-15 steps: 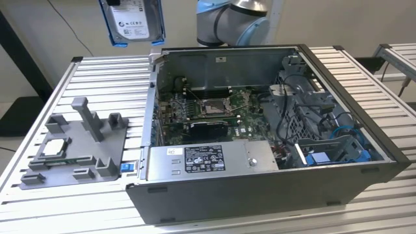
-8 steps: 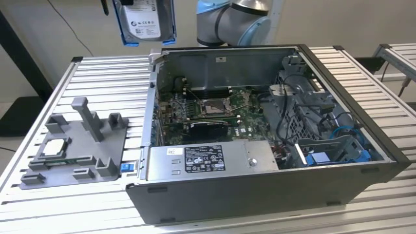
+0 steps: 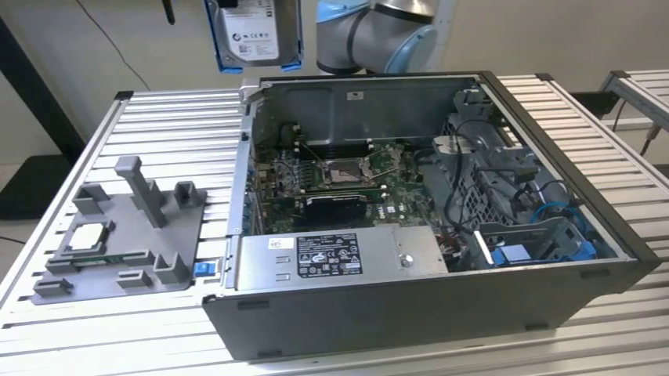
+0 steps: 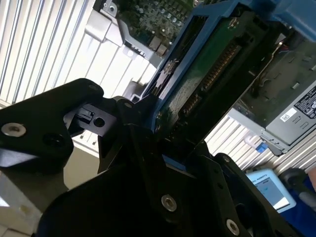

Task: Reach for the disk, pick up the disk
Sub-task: 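Pick up the disk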

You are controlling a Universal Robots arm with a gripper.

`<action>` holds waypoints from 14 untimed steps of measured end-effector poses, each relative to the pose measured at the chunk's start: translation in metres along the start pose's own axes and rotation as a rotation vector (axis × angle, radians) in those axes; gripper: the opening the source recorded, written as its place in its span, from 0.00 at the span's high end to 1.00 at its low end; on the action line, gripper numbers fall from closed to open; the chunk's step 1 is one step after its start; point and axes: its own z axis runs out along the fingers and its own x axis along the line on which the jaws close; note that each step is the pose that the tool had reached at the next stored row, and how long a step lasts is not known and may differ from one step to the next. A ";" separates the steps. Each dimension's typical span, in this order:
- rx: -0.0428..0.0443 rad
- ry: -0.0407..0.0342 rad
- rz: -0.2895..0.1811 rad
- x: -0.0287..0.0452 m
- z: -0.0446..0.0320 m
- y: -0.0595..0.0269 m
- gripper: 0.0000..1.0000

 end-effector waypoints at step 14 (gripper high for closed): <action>0.0000 0.0000 0.000 -0.0001 0.0000 -0.0432 1.00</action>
